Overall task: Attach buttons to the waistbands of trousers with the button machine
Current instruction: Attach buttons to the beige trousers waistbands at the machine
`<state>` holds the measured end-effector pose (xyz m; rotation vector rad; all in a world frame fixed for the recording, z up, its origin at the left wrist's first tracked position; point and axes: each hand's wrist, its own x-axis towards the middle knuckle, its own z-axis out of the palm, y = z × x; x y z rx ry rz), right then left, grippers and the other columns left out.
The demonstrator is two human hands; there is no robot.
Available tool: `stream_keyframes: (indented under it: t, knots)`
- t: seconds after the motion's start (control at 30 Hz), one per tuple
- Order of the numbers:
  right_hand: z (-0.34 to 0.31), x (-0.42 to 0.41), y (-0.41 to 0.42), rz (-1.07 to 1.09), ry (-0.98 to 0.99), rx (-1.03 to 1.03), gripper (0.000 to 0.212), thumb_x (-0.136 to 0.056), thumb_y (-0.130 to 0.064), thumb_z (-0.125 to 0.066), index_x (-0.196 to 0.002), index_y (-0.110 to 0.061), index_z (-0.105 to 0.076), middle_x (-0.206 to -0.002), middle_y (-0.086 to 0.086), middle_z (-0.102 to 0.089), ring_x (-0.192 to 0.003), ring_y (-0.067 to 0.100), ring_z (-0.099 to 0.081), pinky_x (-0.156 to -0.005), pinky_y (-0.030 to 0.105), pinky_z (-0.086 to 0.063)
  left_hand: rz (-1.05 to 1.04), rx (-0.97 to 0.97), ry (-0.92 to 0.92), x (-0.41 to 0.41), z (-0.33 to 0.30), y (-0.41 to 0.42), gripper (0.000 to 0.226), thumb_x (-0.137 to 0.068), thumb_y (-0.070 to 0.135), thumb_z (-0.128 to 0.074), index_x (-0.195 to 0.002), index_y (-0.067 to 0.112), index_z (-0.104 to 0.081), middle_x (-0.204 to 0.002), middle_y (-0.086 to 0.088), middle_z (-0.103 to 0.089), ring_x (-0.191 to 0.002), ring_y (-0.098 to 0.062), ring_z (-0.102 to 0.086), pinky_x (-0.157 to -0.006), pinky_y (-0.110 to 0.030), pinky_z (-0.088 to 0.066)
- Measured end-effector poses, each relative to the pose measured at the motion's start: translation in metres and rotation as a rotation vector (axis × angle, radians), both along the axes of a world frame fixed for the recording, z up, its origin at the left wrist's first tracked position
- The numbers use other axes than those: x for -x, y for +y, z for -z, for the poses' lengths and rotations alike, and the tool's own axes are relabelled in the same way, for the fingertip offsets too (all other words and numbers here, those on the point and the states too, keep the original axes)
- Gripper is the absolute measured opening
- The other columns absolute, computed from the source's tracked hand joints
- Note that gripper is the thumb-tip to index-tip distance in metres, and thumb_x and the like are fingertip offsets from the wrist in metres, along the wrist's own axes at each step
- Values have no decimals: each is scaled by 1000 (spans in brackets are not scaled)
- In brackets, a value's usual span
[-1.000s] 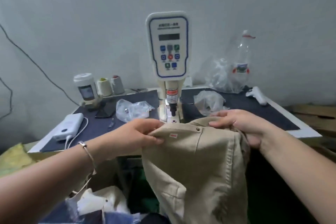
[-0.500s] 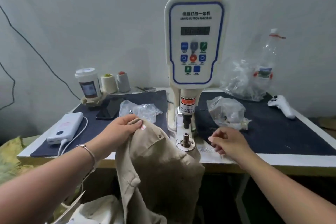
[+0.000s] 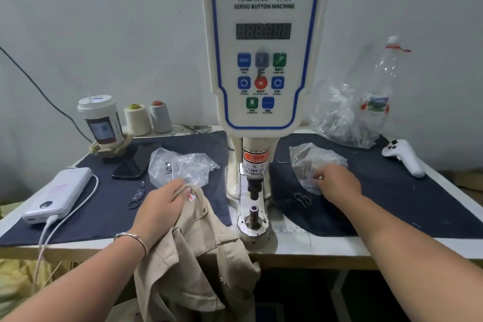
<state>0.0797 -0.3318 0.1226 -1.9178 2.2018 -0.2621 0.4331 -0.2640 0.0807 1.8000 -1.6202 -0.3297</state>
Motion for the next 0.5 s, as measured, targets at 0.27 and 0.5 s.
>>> stream_keyframes:
  t: [0.27,0.5]
  knots:
    - [-3,-4,-7,7,-18,-63,12,-92,-24,-59,-95,-23,-71,-105,7,-68,-100,28,-63,-74,27,-46,-67,43,106,-1,7,0,31,-96,32,-57,-67,22,-51,-64,12,-61,-69,-13,-58,-65,-34,-43]
    - [-3,-2,-2,-46,16,-3,21,-92,-12,-55,-102,-20,-71,-110,7,-66,-103,28,-61,-78,27,-47,-72,52,131,-5,10,-3,31,-96,34,-57,-69,19,-56,-63,10,-61,-69,-15,-59,-69,-38,-47]
